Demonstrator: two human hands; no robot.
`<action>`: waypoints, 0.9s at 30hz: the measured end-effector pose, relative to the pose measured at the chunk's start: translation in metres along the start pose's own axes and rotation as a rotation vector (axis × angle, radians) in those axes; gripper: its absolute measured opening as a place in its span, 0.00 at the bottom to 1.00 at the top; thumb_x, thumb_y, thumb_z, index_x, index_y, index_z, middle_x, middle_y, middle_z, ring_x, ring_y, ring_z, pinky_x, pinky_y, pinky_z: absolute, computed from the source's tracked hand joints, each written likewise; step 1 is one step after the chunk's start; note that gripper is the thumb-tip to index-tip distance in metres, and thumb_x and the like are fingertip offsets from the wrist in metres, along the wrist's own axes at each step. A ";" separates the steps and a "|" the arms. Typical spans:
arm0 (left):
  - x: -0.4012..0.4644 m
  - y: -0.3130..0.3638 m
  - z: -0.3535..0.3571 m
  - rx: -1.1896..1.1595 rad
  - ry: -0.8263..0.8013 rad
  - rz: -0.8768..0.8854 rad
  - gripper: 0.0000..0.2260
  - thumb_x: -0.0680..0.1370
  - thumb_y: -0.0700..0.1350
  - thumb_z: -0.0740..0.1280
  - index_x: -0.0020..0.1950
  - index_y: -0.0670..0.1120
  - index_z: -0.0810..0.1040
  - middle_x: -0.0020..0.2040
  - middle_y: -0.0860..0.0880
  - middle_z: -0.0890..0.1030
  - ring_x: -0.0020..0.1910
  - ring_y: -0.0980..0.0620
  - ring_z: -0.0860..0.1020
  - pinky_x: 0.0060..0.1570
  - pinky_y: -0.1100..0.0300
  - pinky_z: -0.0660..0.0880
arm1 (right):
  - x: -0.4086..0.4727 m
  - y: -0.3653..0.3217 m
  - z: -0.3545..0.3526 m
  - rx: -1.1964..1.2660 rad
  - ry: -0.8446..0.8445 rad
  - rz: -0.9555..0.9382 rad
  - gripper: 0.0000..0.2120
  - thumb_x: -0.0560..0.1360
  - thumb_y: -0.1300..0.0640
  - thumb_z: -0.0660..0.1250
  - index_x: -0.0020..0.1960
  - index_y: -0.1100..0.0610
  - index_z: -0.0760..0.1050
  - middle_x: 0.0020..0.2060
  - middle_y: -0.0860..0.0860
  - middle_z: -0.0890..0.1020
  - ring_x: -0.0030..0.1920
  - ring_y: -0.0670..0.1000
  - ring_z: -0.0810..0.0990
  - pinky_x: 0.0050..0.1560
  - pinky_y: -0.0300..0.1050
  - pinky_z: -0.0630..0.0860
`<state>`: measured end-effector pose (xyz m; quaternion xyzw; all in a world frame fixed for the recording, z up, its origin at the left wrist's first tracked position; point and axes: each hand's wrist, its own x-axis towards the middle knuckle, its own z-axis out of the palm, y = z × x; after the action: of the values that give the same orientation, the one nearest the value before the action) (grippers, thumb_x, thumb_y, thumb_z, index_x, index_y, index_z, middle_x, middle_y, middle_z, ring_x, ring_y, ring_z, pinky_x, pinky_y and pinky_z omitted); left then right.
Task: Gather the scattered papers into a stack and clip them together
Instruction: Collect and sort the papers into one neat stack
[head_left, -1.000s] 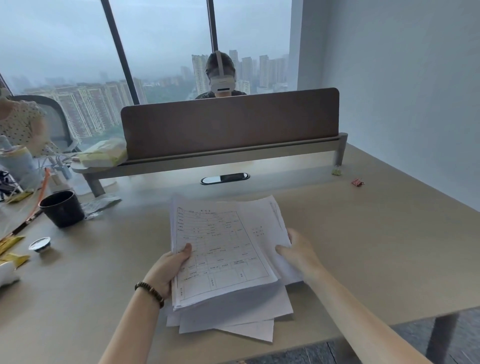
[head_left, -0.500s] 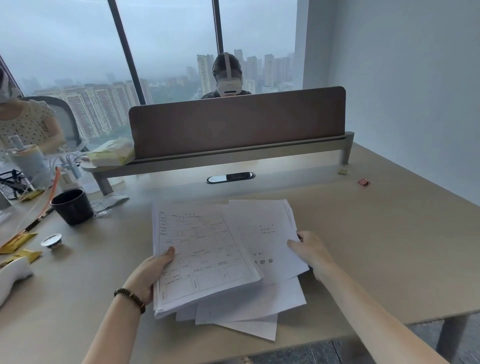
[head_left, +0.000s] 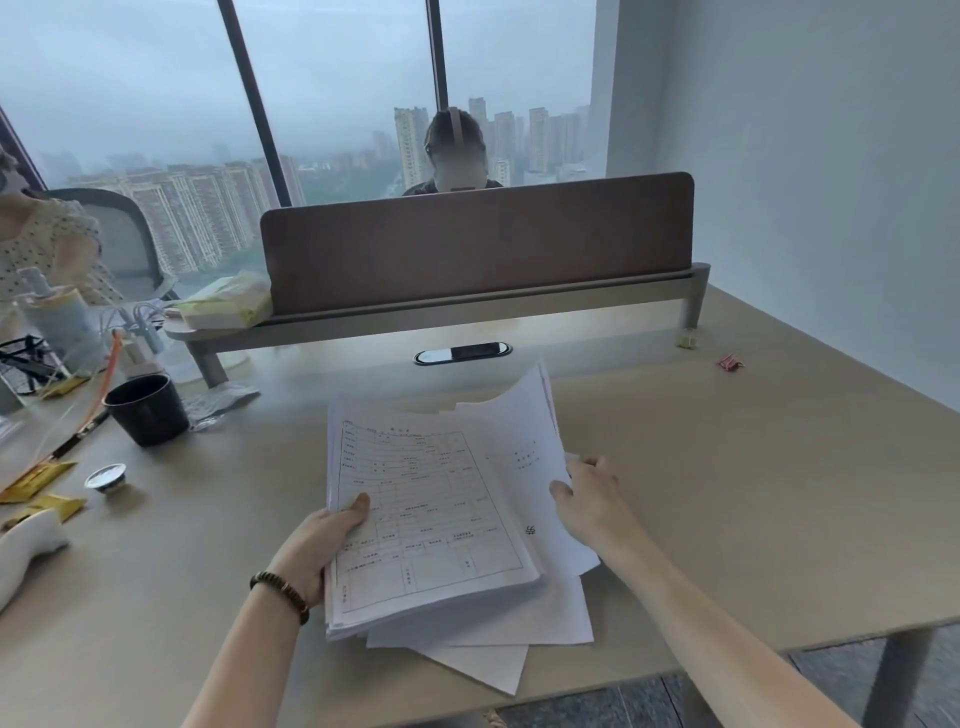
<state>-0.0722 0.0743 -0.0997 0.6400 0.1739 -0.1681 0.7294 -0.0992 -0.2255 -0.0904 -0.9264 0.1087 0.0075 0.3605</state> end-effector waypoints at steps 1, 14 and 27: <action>0.000 0.000 0.000 0.002 0.004 0.003 0.13 0.80 0.45 0.66 0.59 0.38 0.78 0.52 0.36 0.85 0.47 0.38 0.84 0.37 0.46 0.84 | 0.001 -0.001 -0.001 0.024 0.001 -0.003 0.13 0.83 0.58 0.57 0.64 0.59 0.73 0.65 0.57 0.68 0.68 0.58 0.66 0.56 0.46 0.69; 0.004 -0.005 0.000 0.087 0.065 0.040 0.14 0.79 0.46 0.67 0.60 0.38 0.78 0.53 0.36 0.85 0.52 0.35 0.83 0.52 0.41 0.80 | 0.001 -0.005 0.005 0.114 0.004 0.016 0.16 0.81 0.54 0.61 0.67 0.57 0.73 0.66 0.56 0.71 0.67 0.59 0.70 0.57 0.46 0.71; 0.005 -0.006 -0.001 0.149 0.081 0.054 0.17 0.78 0.48 0.69 0.60 0.36 0.78 0.51 0.36 0.85 0.51 0.34 0.84 0.55 0.37 0.79 | -0.002 -0.008 0.009 0.195 0.013 0.030 0.17 0.81 0.57 0.60 0.69 0.56 0.72 0.69 0.57 0.69 0.72 0.57 0.64 0.62 0.46 0.67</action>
<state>-0.0704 0.0740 -0.1076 0.7031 0.1728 -0.1346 0.6765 -0.0990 -0.2135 -0.0912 -0.8851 0.1251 -0.0035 0.4482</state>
